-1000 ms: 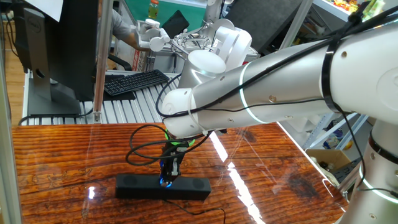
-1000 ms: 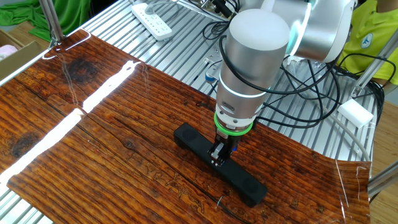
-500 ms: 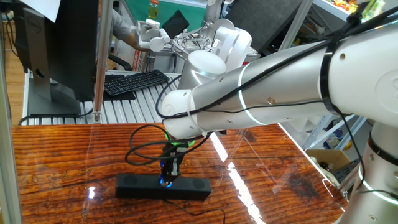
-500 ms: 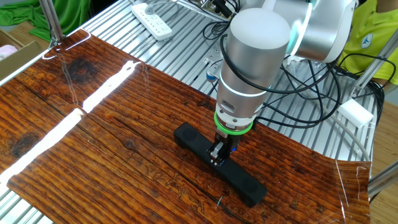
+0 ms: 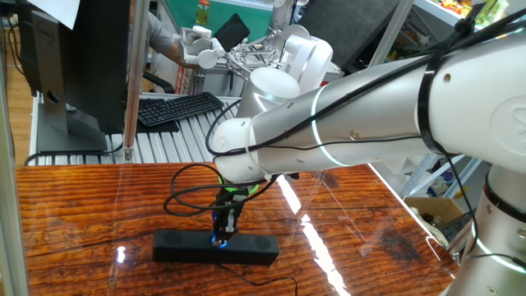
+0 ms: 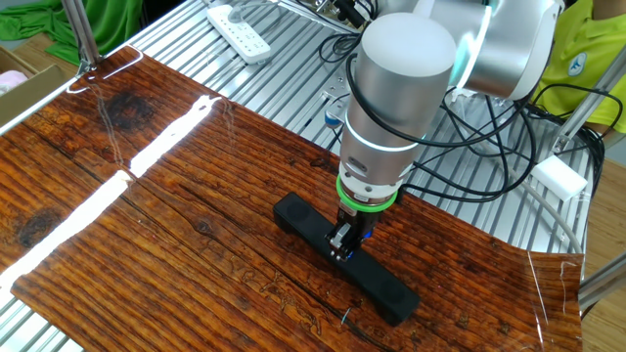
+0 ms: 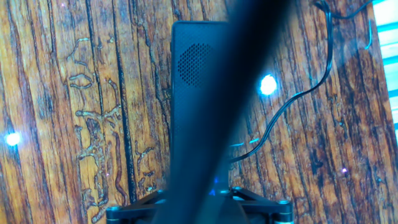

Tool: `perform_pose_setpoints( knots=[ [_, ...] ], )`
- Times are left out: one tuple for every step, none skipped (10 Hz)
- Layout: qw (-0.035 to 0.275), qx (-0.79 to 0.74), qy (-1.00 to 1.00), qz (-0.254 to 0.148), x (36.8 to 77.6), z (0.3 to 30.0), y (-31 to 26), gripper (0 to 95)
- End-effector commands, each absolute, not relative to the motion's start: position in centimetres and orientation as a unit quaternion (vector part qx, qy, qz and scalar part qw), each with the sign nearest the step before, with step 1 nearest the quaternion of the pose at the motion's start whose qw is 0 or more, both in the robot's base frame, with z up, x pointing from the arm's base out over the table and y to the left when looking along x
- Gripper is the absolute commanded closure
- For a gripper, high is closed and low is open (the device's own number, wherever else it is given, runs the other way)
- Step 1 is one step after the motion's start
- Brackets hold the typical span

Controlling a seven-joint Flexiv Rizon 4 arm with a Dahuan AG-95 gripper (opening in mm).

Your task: Turn the knob to increase the volume of the speaker

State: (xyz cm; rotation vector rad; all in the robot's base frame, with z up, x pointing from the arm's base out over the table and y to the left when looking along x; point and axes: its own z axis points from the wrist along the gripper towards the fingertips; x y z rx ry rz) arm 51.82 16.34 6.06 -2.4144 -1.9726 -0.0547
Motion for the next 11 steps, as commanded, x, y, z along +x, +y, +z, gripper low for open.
perform_pose_setpoints(
  knots=[
    [0.01,-0.778,-0.627,-0.018,51.86,4.16,16.35,95.0],
    [0.01,-0.78,-0.626,-0.018,51.86,4.16,16.35,95.0],
    [0.01,-0.781,-0.624,-0.018,51.86,4.16,16.35,95.0],
    [0.009,-0.783,-0.622,-0.019,51.86,4.16,16.35,95.0],
    [0.009,-0.786,-0.618,-0.02,51.86,4.16,16.35,95.0],
    [0.008,-0.788,-0.616,-0.021,51.86,4.16,16.35,95.0],
    [0.008,-0.788,-0.615,-0.021,51.86,4.16,16.35,95.0],
    [0.008,-0.792,-0.61,-0.021,51.87,4.16,16.35,95.0],
    [0.008,-0.795,-0.606,-0.023,51.87,4.16,16.34,95.0],
    [0.006,-0.796,-0.604,-0.023,51.88,4.14,16.33,95.0],
    [0.005,-0.797,-0.603,-0.023,51.88,4.14,16.33,95.0]
  ],
)
